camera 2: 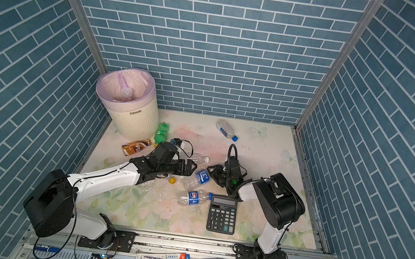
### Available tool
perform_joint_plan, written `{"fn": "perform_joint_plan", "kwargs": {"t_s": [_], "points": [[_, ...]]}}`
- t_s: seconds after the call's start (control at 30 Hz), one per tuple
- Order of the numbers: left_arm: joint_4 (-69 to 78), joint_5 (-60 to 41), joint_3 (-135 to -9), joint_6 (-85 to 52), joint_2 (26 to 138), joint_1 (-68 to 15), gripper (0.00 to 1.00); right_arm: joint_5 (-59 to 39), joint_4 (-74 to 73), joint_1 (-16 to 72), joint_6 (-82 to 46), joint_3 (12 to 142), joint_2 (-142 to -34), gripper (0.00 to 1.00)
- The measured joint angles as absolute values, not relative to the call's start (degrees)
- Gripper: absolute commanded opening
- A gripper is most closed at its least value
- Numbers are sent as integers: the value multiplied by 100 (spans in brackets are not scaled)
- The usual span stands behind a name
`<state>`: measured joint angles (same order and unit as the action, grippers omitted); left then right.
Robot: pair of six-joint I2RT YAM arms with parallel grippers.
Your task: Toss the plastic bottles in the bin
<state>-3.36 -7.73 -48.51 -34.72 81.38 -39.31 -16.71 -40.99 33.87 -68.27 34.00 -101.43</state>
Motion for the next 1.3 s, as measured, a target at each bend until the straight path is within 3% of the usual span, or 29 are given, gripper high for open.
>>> {"fn": "perform_joint_plan", "kwargs": {"t_s": [0.77, 1.3], "points": [[-421, -727, -4851, -3437, 8134, -3931, 99, -1632, -4178, 3395, -6921, 3441, -10221, 23], [-958, -937, -5728, -2390, 7911, -3931, 99, -1525, -2272, 3210, -5734, 4934, -9253, 19]]}}
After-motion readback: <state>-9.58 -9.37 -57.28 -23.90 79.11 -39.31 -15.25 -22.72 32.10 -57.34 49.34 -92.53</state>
